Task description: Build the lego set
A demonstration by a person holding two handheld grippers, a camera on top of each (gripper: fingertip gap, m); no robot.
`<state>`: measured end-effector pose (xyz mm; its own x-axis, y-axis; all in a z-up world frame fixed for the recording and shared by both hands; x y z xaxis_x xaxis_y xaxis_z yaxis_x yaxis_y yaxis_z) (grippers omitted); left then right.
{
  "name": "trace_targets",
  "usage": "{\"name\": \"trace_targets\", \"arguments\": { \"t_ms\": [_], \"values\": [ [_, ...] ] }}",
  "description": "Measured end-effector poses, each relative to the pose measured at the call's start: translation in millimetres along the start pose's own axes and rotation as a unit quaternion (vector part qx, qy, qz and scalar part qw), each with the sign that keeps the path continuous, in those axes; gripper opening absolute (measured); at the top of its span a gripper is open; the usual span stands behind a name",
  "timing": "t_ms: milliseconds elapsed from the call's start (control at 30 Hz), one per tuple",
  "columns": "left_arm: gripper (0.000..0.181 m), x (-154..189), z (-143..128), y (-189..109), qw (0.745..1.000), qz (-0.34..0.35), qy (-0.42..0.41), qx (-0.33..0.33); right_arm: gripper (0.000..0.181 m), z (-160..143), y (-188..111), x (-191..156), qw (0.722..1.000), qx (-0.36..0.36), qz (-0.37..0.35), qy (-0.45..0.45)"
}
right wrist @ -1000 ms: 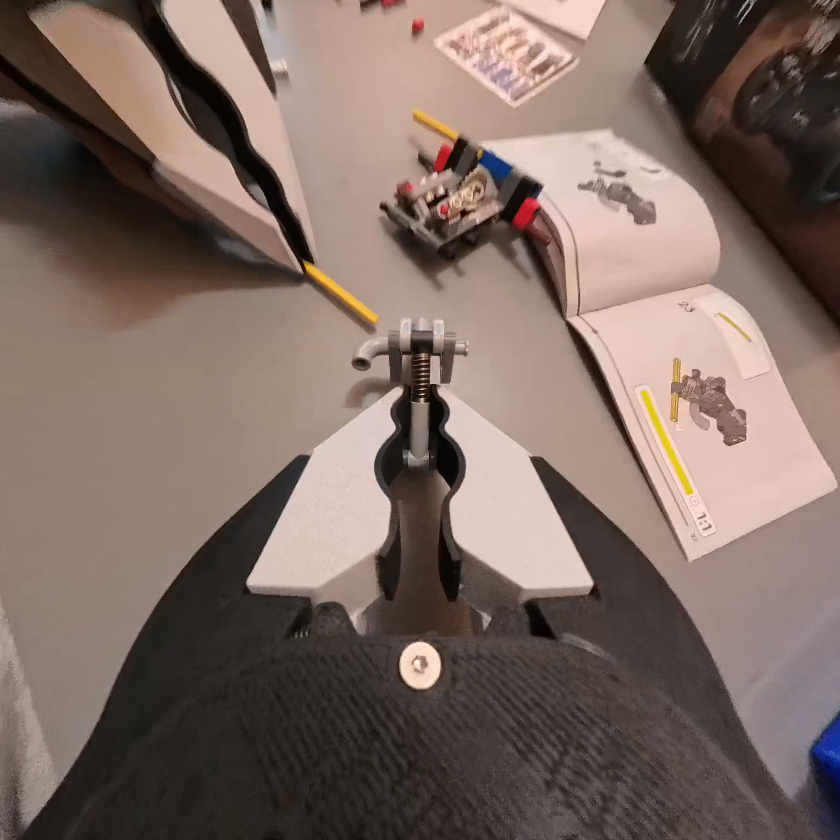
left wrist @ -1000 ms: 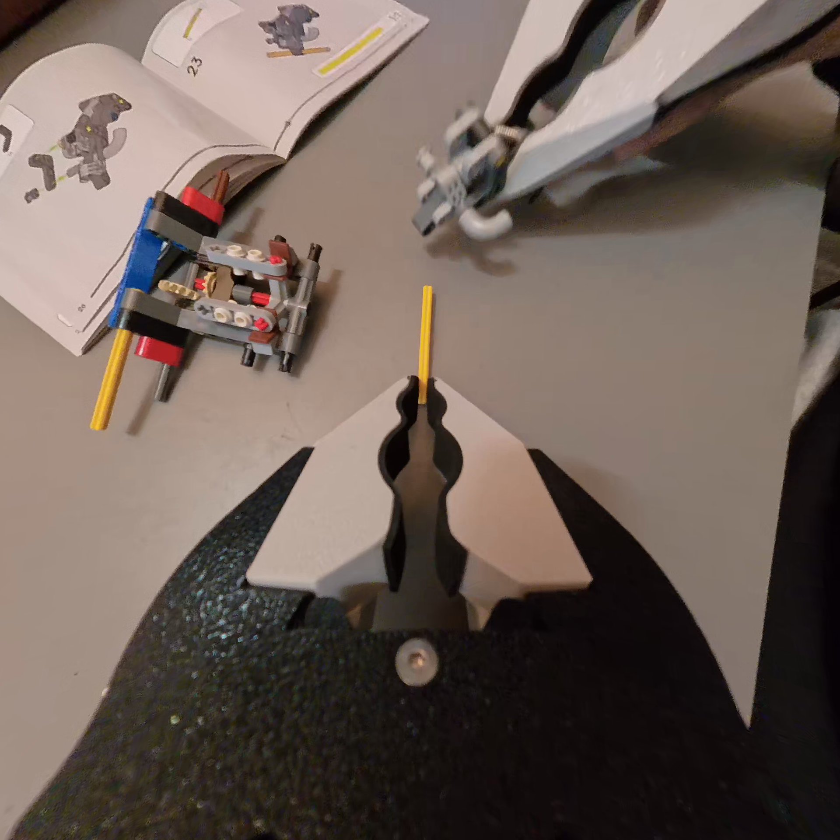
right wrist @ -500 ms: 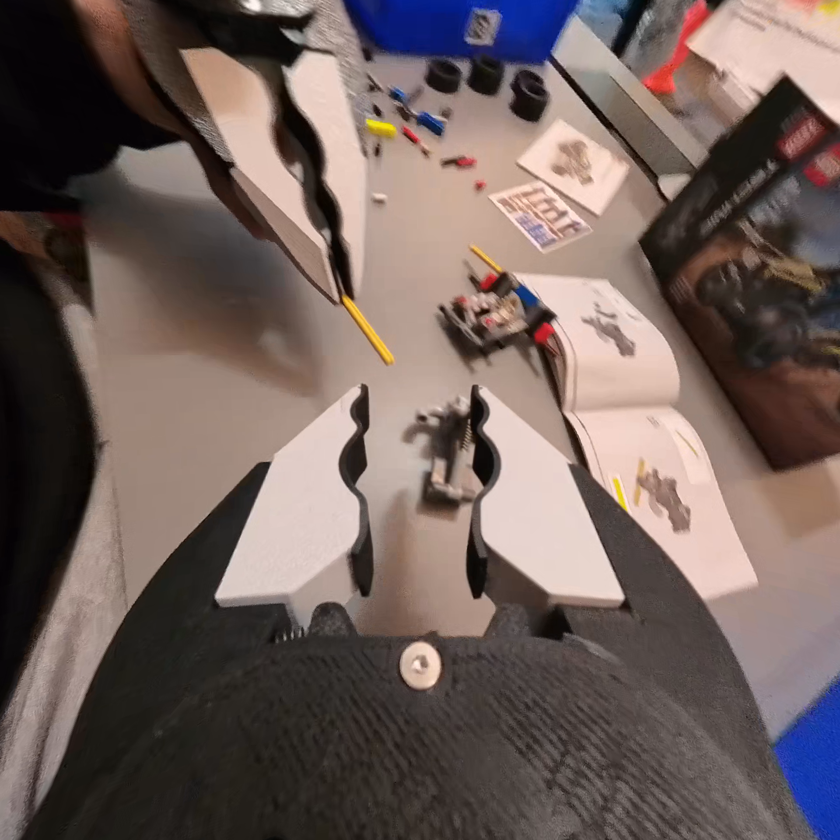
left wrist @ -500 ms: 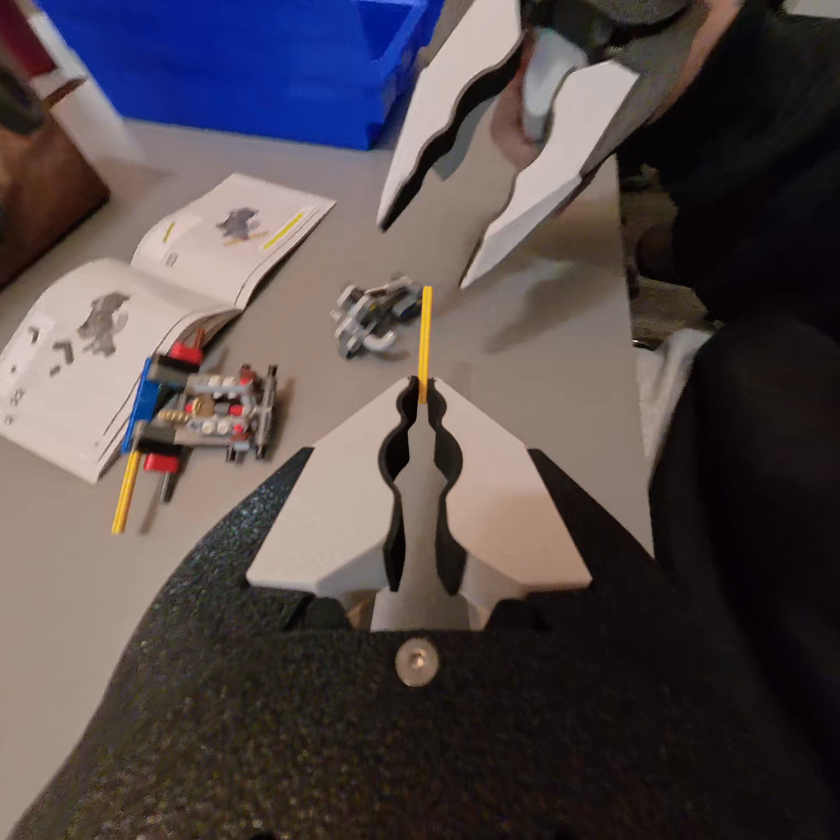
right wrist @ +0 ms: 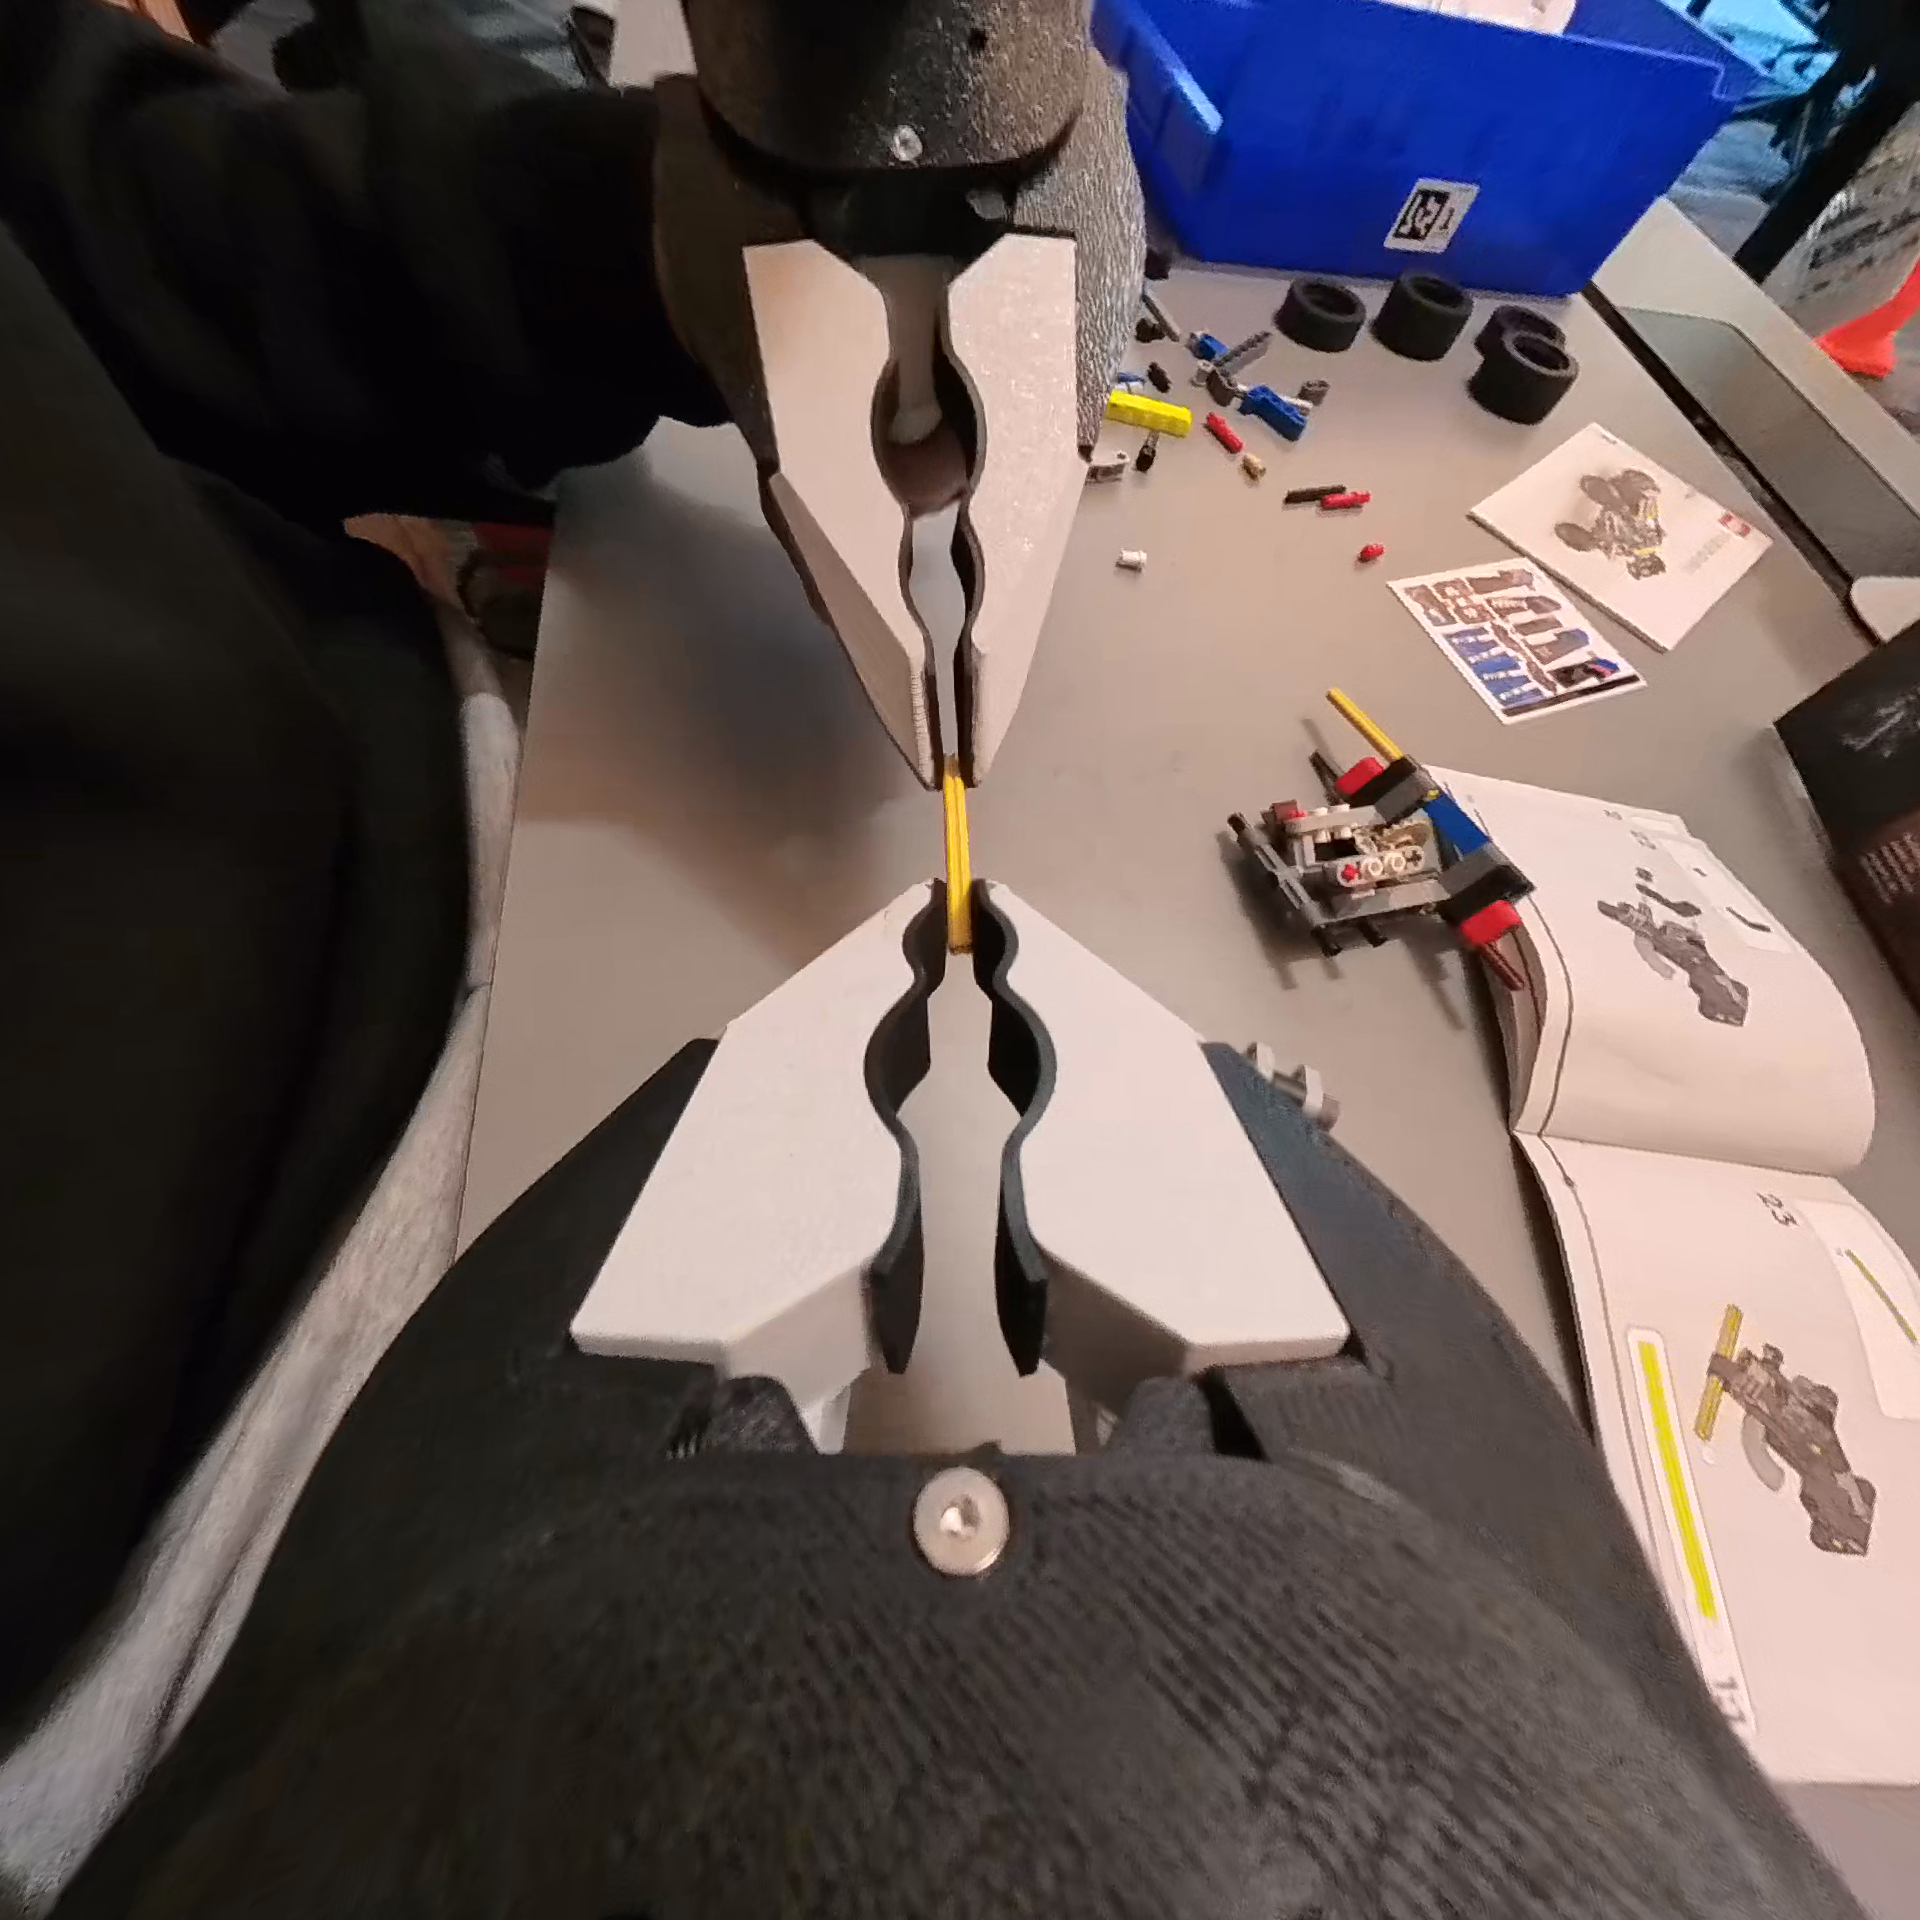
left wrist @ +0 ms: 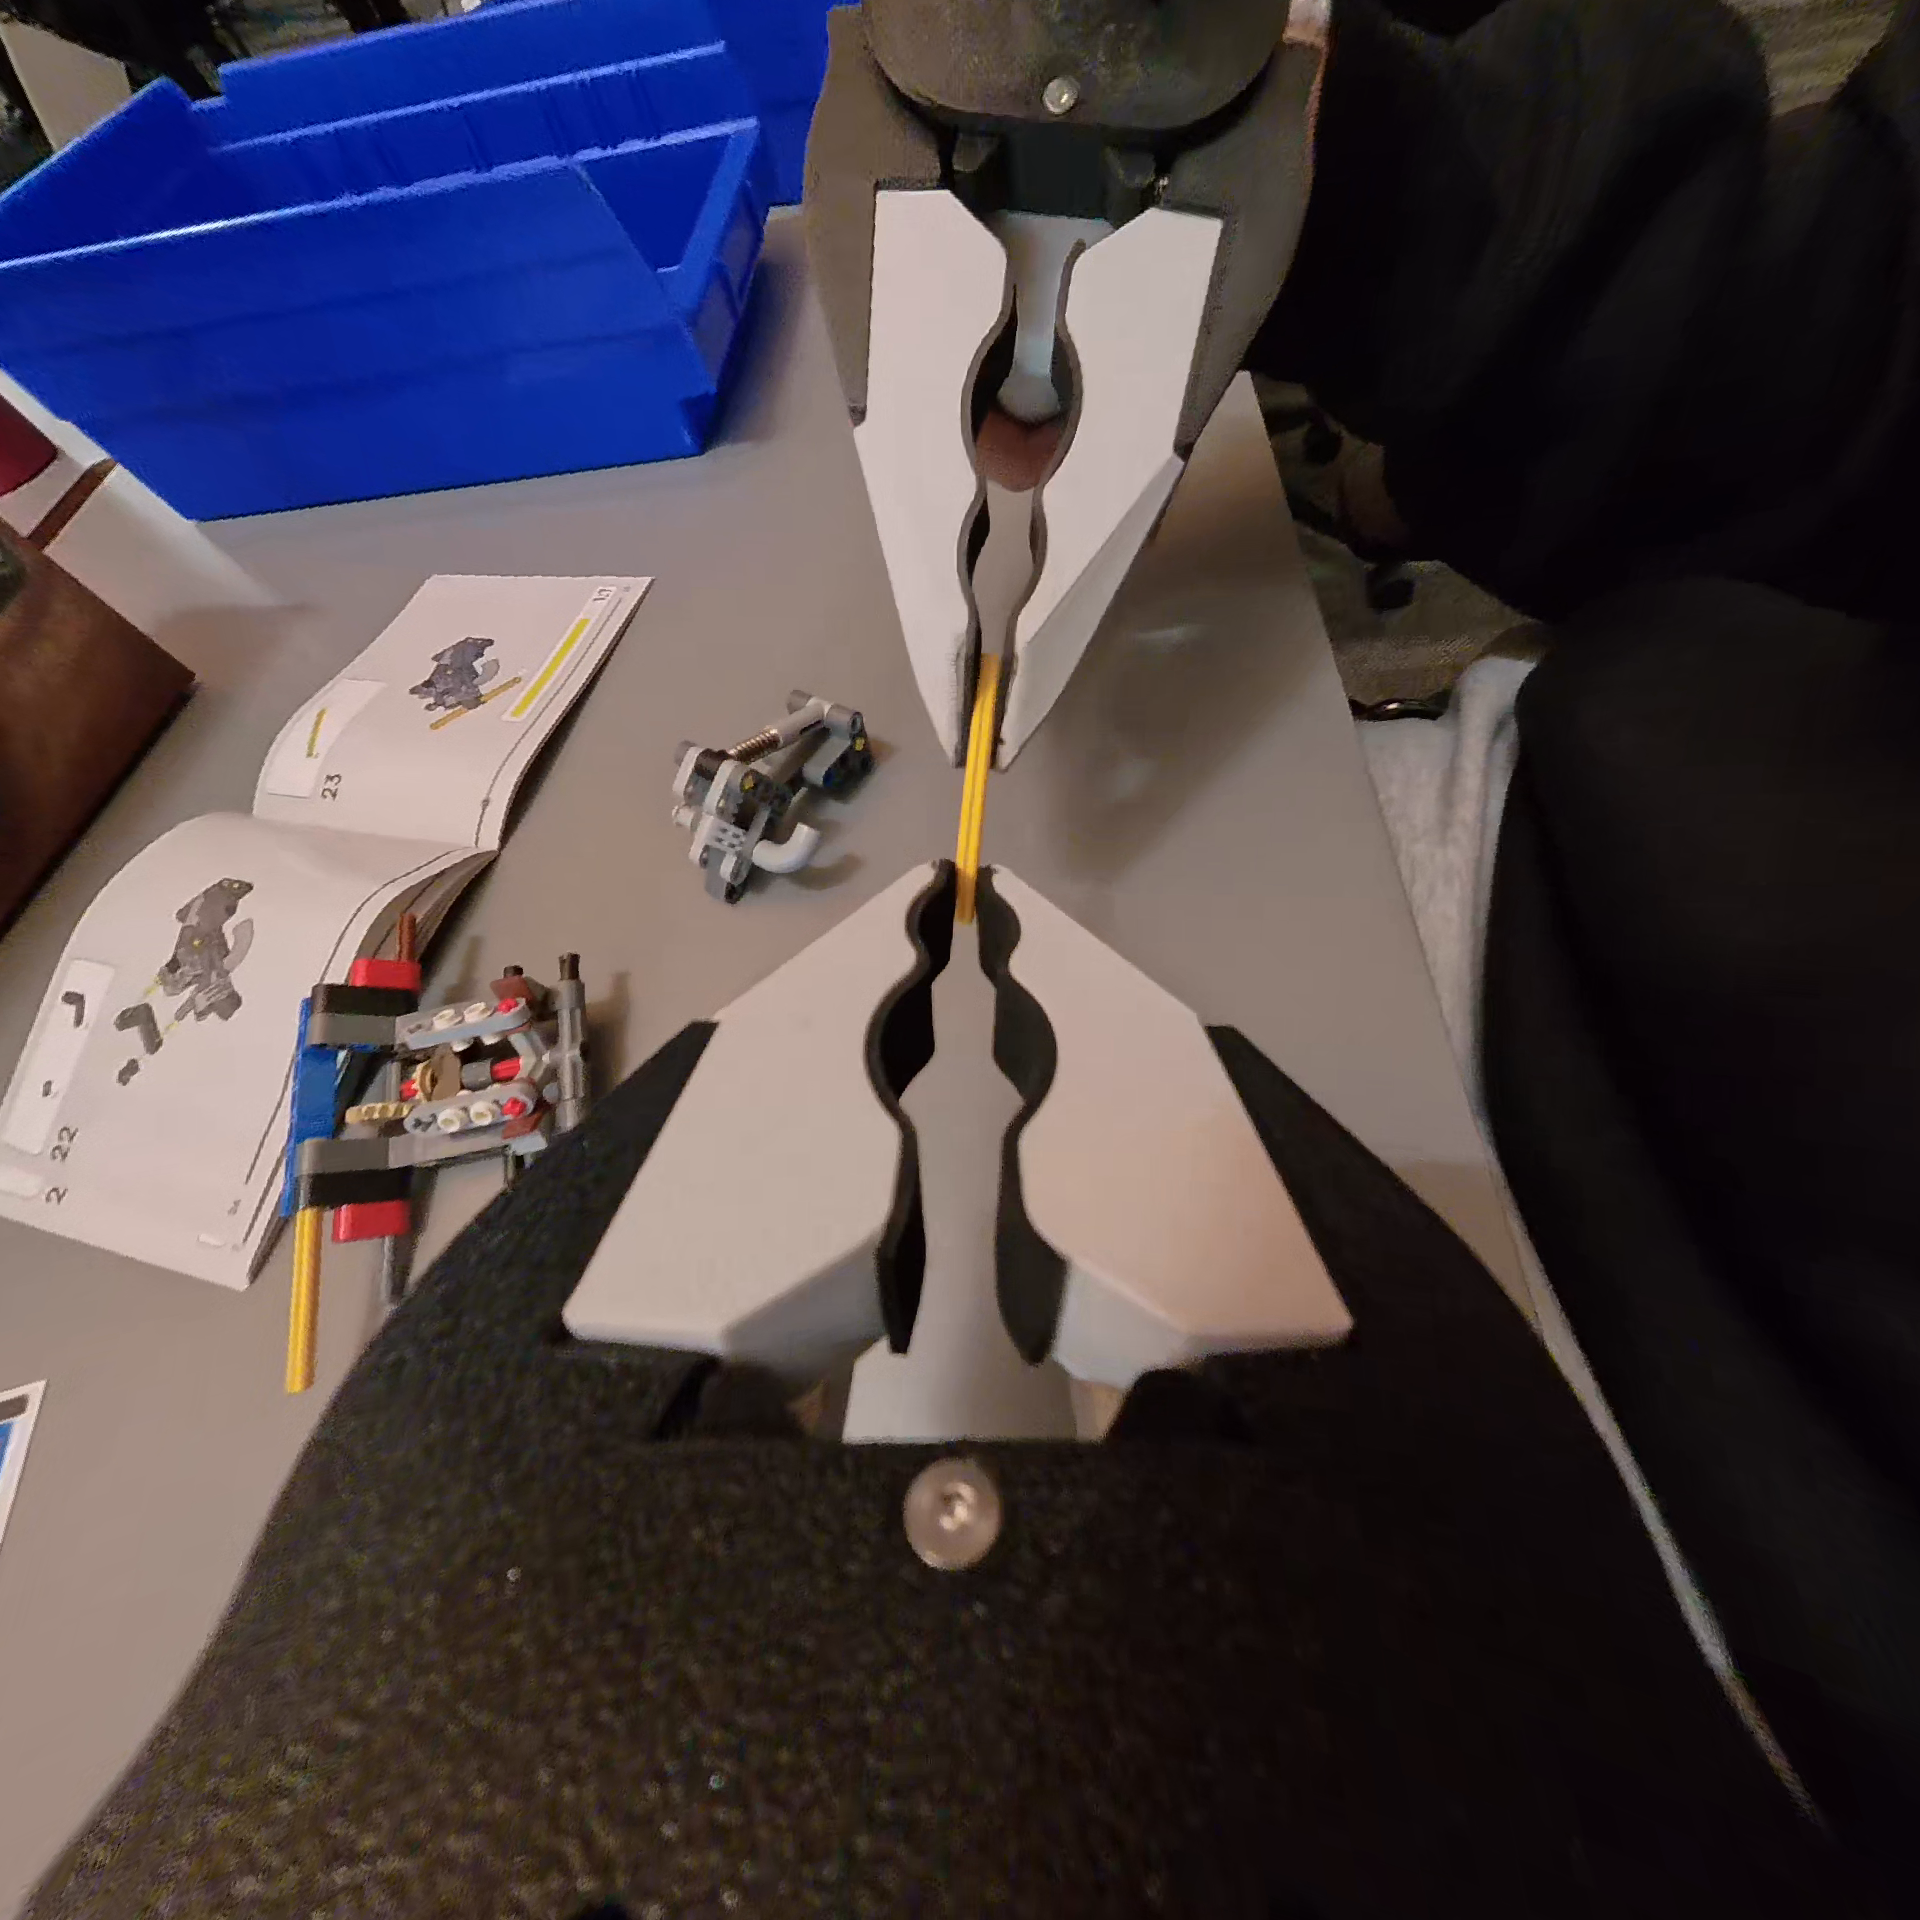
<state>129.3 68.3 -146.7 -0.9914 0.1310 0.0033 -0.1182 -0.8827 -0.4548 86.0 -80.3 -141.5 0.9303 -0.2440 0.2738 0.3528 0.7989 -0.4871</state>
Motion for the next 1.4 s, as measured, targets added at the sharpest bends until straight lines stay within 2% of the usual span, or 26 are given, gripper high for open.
{"name": "trace_targets", "arguments": {
  "t_ms": [33,167,300,467,533,667,967,1267,1333,1400],
  "values": [
    [0.001,-1,-1,-1,1.000,-0.006,-0.006,0.013,0.002,1,0,0,1.000,0.008,0.000,0.002],
    [0.002,-4,-3,-7,0.996,-0.039,-0.030,0.076,0.002,4,-2,1,0.999,0.051,0.004,0.015],
    [0.003,-2,-3,-6,0.996,-0.044,-0.026,0.079,0.001,9,-6,3,0.996,0.087,0.005,0.023],
    [0.001,-1,-1,-6,0.994,-0.055,-0.032,0.087,0.002,9,-6,1,0.997,0.079,0.009,0.019],
    [0.008,-1,0,-6,0.994,-0.055,-0.038,0.090,0.002,6,-4,0,0.998,0.063,0.010,0.014],
    [0.001,1,-2,-1,0.996,-0.052,-0.036,0.070,0.002,8,-2,0,0.998,0.065,0.011,0.014],
    [0.003,3,0,2,0.993,-0.069,-0.055,0.082,0.002,8,1,-2,0.998,0.061,0.016,0.010],
    [0.001,0,1,9,0.996,-0.028,-0.042,0.077,0.003,3,-1,2,0.999,0.037,-0.001,0.023],
    [0.001,-7,-1,10,0.996,-0.001,-0.060,0.069,0.005,-1,-5,9,0.999,0.001,-0.041,0.032],
    [0.001,-15,-6,7,0.995,0.032,-0.079,0.051,0.020,-14,-15,22,0.990,-0.070,-0.112,0.055]
  ]
}}
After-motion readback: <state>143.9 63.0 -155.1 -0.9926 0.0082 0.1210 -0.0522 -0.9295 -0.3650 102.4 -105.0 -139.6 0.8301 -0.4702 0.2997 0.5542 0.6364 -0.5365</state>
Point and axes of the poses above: each gripper's, where its closed fingertips meet, y out along the fingers, z out of its top, x = y × z across the jaws, the point moved 8 cm from there along -y, back along the fingers, and after that the axes turned 8 degrees about -y, right-handed, at the moved point
